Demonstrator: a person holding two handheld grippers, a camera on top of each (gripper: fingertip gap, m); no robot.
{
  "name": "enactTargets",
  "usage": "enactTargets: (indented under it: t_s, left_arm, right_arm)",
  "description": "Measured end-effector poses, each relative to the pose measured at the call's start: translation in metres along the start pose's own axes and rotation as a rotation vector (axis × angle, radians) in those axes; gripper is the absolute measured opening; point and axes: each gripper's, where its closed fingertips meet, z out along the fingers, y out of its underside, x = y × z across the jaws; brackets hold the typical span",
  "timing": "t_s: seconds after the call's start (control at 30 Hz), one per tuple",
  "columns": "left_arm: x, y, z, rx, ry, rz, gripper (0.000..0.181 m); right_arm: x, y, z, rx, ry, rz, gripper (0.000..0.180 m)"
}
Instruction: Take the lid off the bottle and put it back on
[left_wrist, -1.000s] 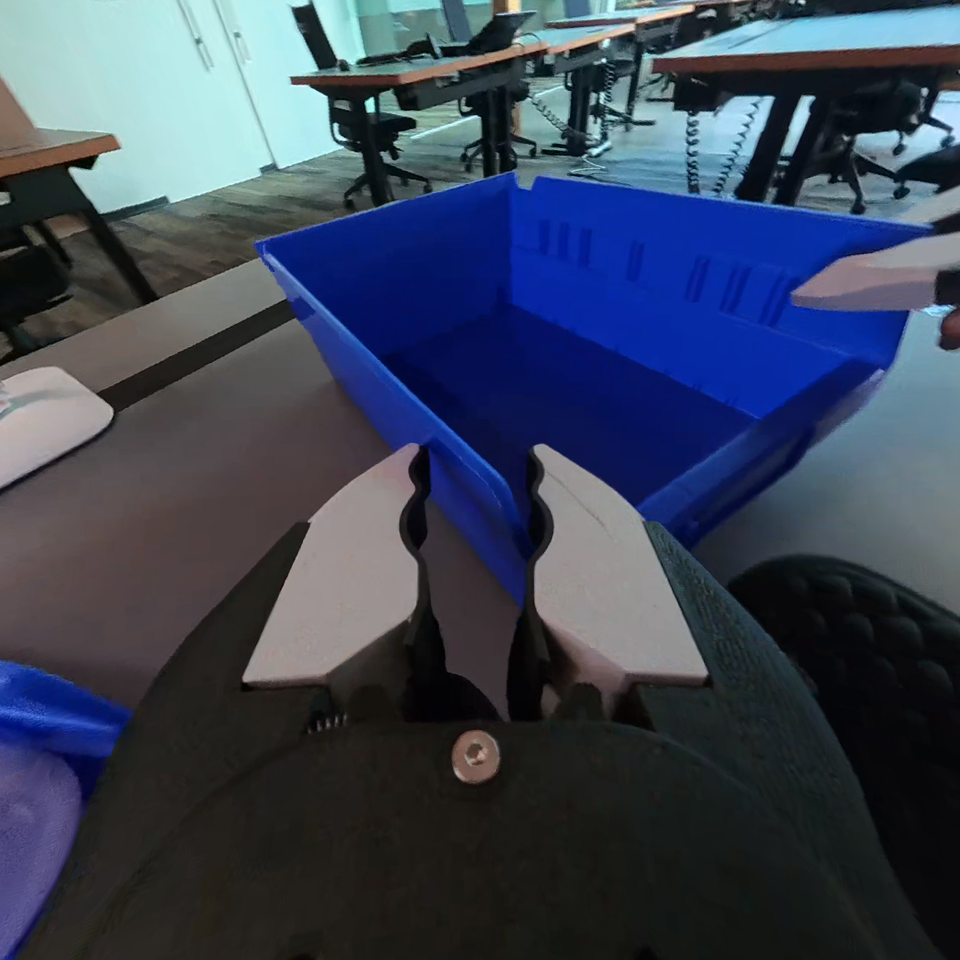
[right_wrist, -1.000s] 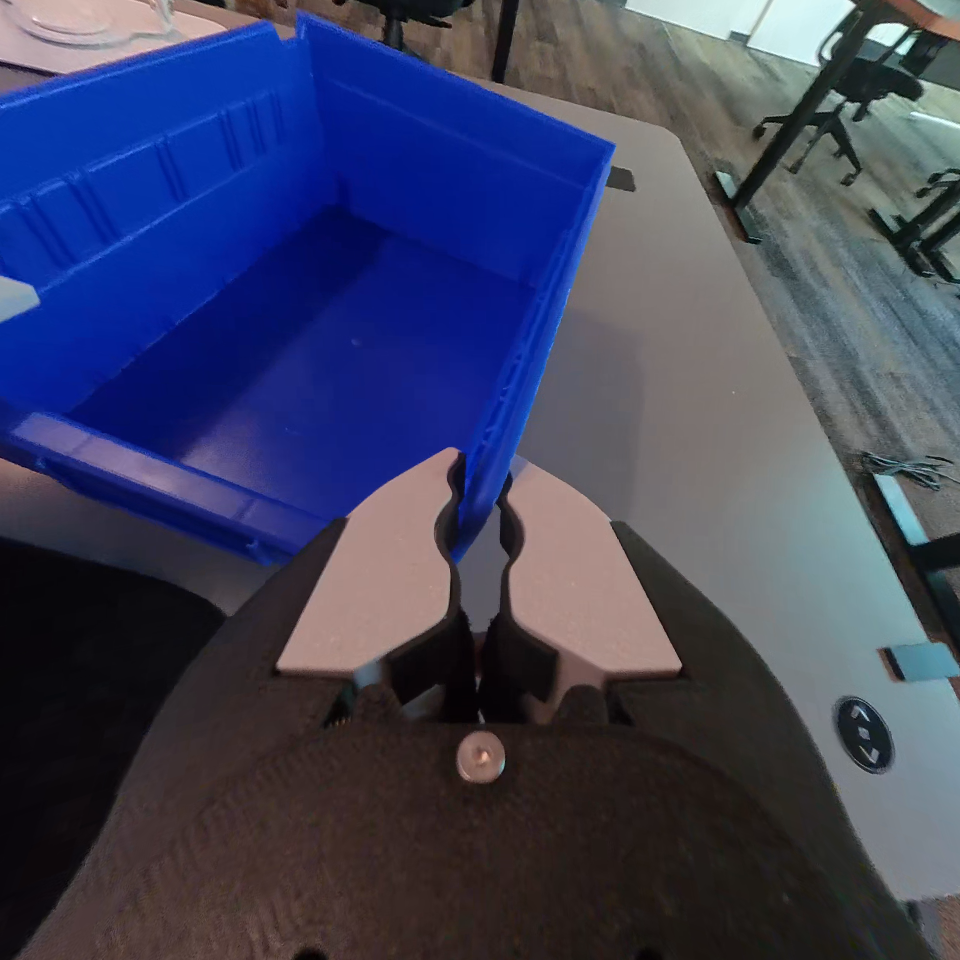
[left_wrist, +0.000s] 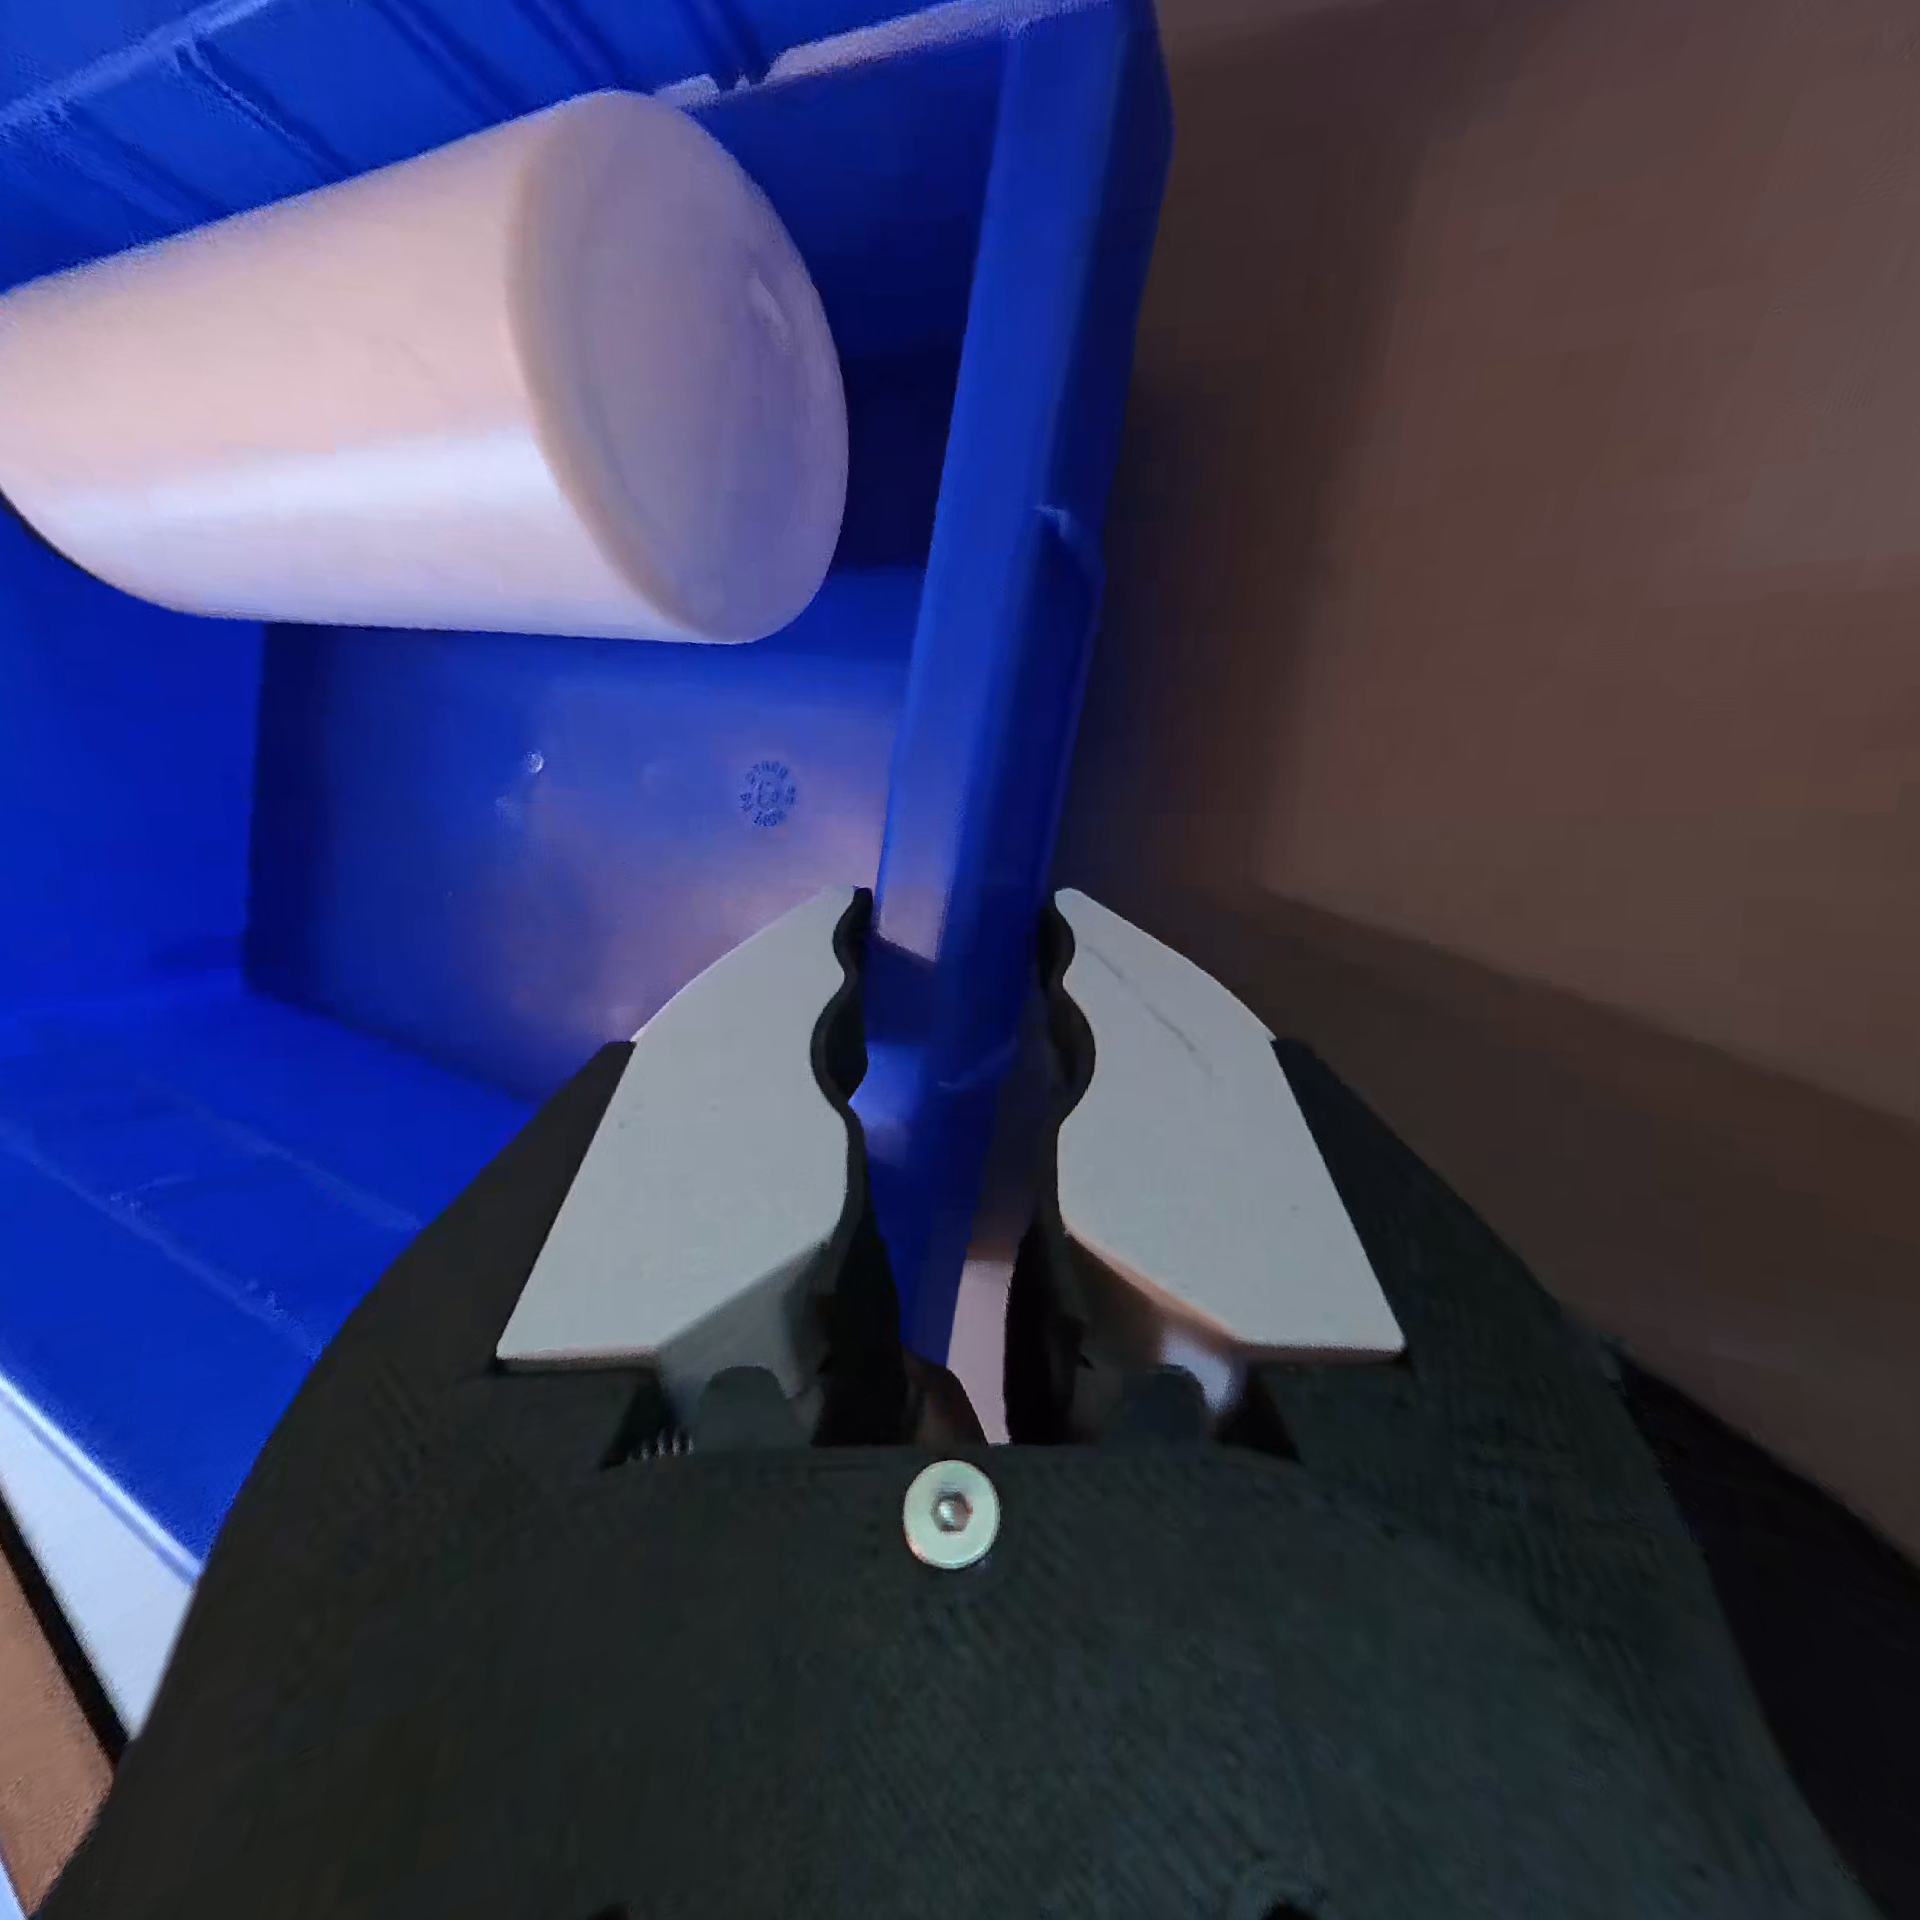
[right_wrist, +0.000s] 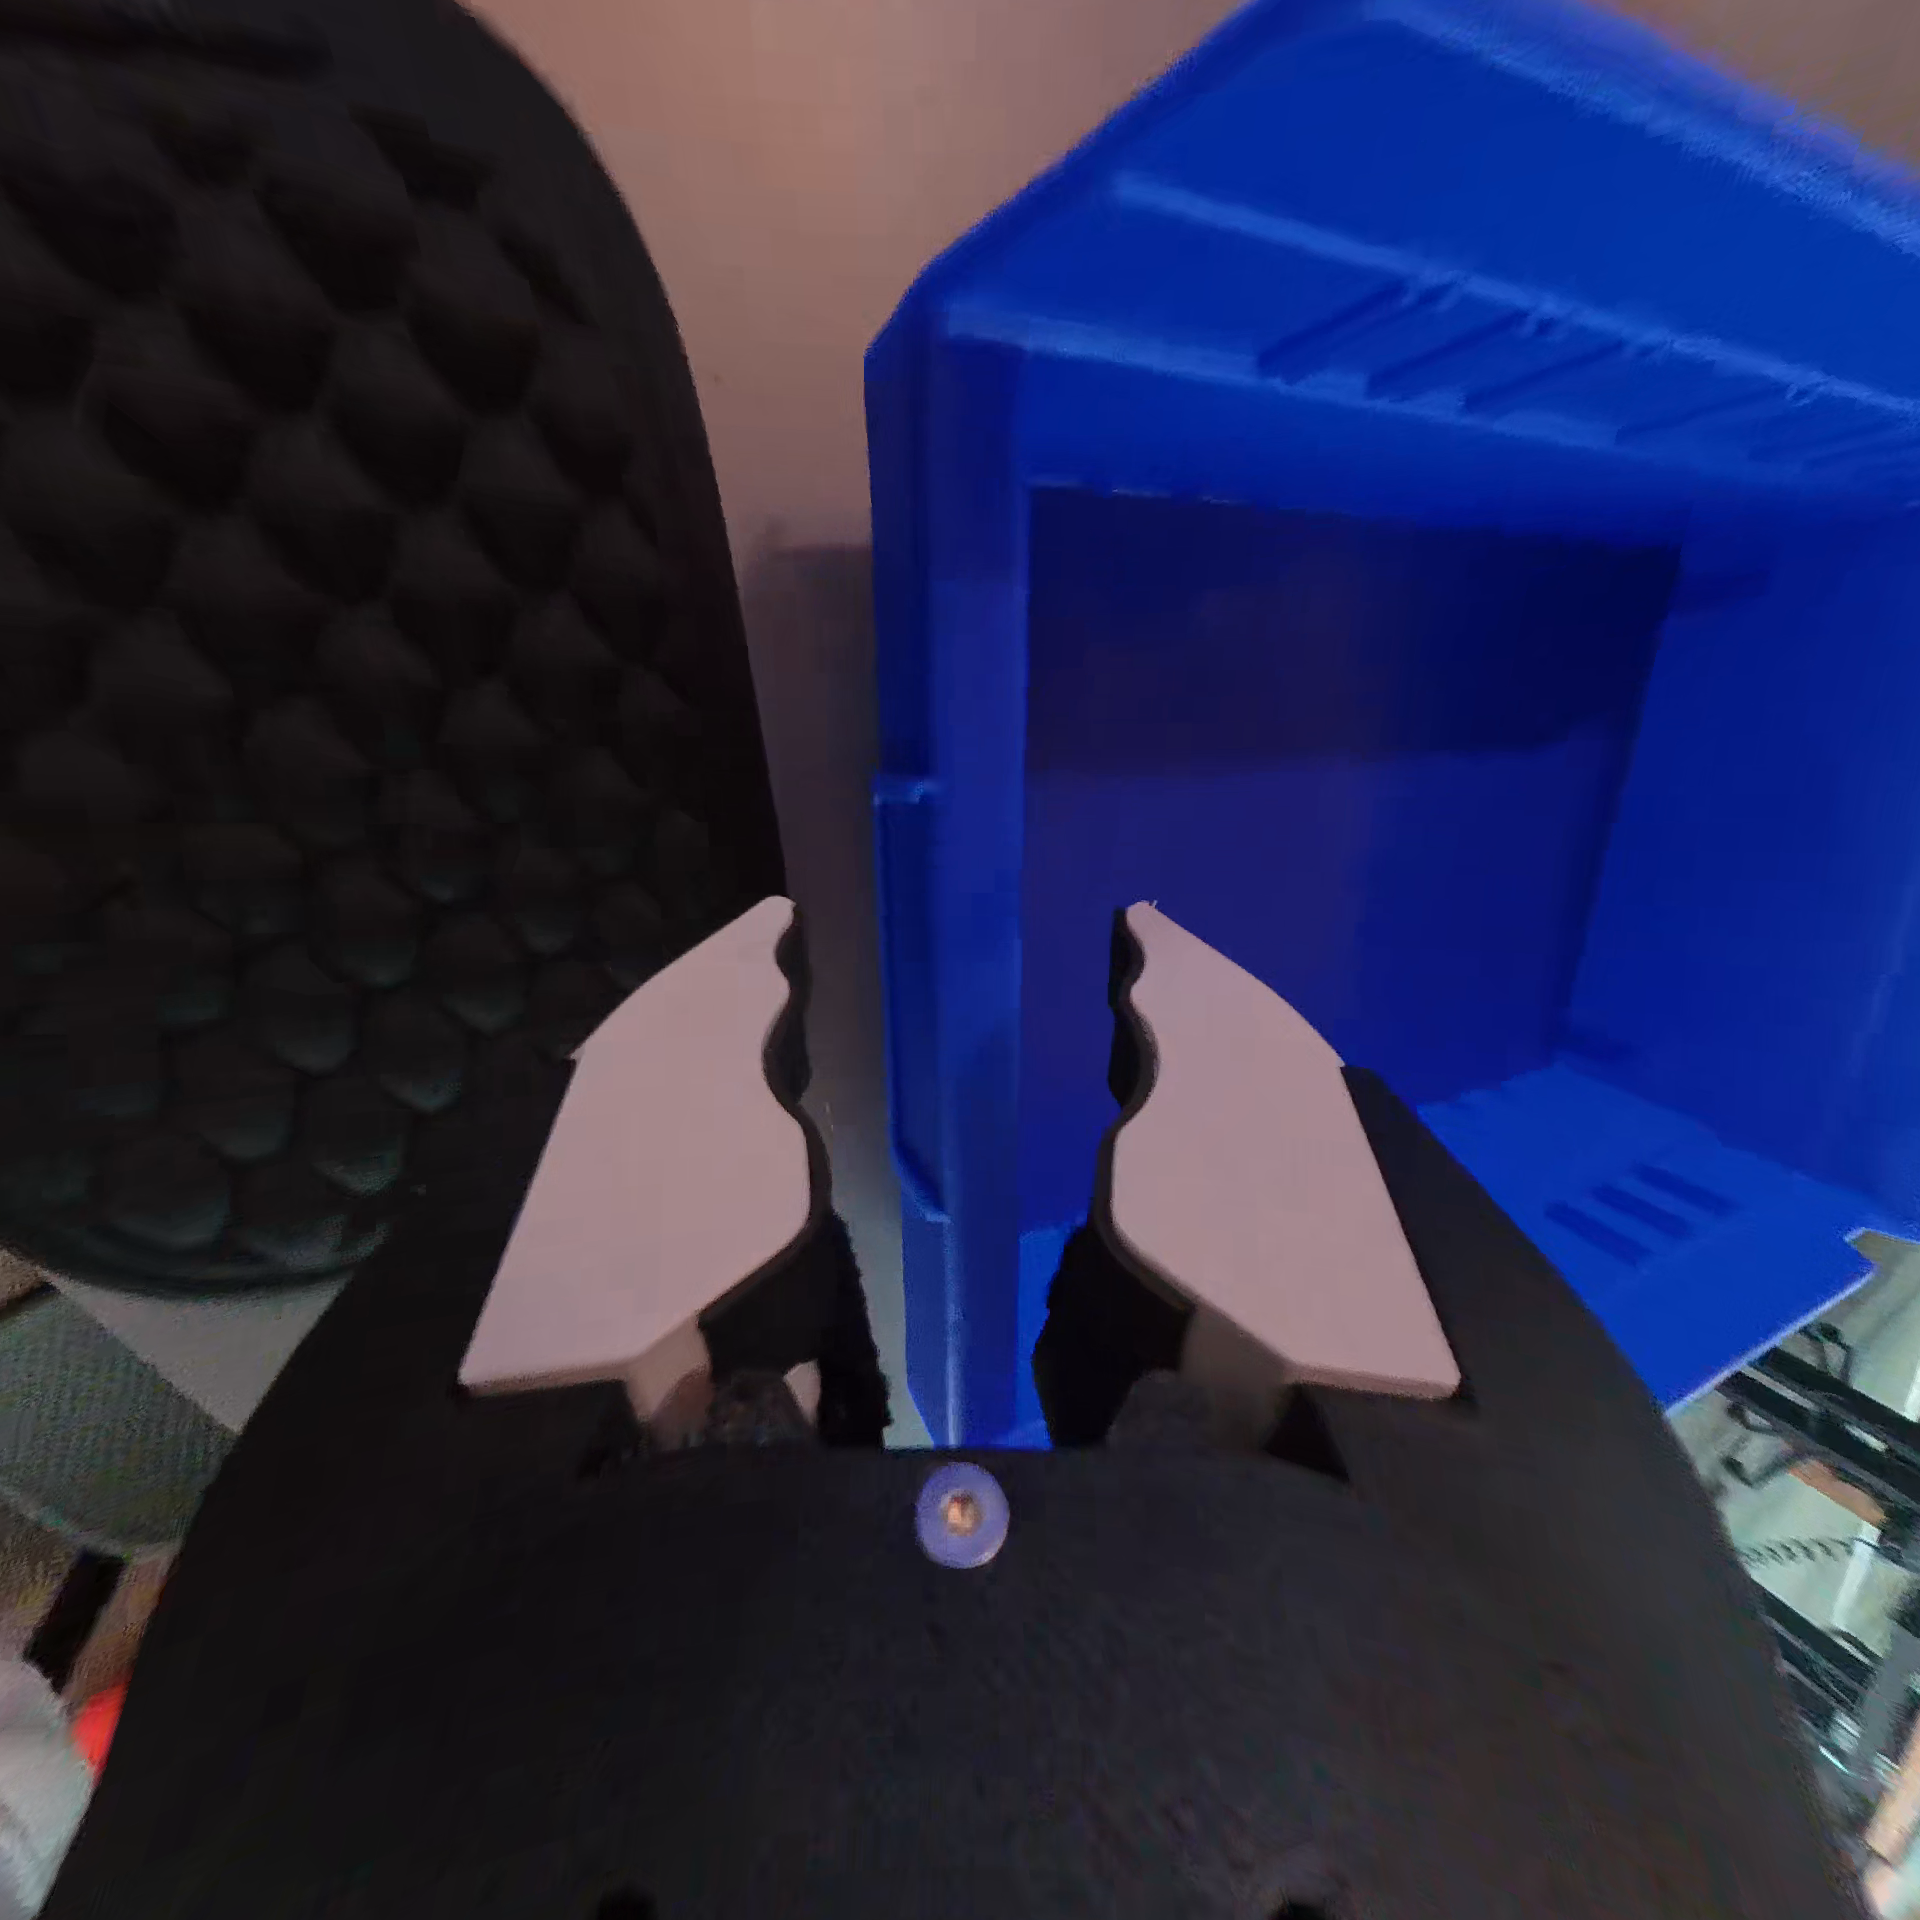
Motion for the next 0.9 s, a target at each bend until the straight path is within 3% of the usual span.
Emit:
enactTargets:
  t_s: [0.1, 0.3, 0.4, 0.9]
  left_arm:
    - [-0.002, 0.016, -0.008, 0.003, 0.025, 0.005, 0.031]
    - [-0.006, 0.050, -0.026, 0.026, 0.052, 0.041, 0.032]
    - [-0.011, 0.070, -0.035, 0.032, 0.075, 0.061, 0.032]
    - [-0.035, 0.140, -0.064, 0.029, 0.131, 0.084, 0.031]
  right_arm:
    - [-0.003, 0.020, 0.004, -0.123, -0.035, -0.059, 0.050]
    - [-0.006, 0.039, 0.005, -0.184, -0.066, -0.060, 0.046]
    - [-0.001, 0.052, 0.015, -0.251, -0.043, -0.096, 0.030]
    - [-0.011, 0.080, 0.004, -0.314, -0.119, 0.002, 0.028]
